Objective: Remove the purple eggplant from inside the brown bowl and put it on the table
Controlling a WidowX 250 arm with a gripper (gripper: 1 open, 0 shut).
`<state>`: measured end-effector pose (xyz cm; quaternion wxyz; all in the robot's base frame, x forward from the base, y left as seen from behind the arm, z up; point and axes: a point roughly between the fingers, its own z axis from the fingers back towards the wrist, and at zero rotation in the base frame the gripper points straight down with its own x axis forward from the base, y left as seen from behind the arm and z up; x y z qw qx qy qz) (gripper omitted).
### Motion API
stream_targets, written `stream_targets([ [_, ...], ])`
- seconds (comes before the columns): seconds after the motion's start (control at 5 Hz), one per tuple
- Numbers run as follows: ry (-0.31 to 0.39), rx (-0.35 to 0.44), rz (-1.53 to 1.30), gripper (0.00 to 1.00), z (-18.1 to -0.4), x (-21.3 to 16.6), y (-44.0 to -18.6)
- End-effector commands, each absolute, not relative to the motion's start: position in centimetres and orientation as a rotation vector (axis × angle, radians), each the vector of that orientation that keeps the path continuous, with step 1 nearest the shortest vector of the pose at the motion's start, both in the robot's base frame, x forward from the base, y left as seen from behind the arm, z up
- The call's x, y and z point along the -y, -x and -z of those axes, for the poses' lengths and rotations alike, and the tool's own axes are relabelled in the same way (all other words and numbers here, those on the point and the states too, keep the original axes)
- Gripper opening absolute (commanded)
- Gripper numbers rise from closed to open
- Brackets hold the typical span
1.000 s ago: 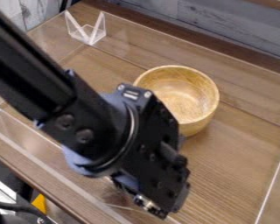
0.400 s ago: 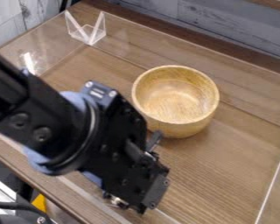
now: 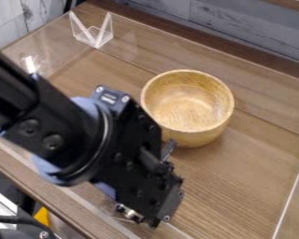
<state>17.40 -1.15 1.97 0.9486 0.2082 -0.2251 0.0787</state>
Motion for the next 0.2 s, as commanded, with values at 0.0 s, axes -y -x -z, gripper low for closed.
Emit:
stream_targets([
  [0.0, -0.41, 0.473, -0.124, 0.0, -2.12, 1.26, -18.28],
])
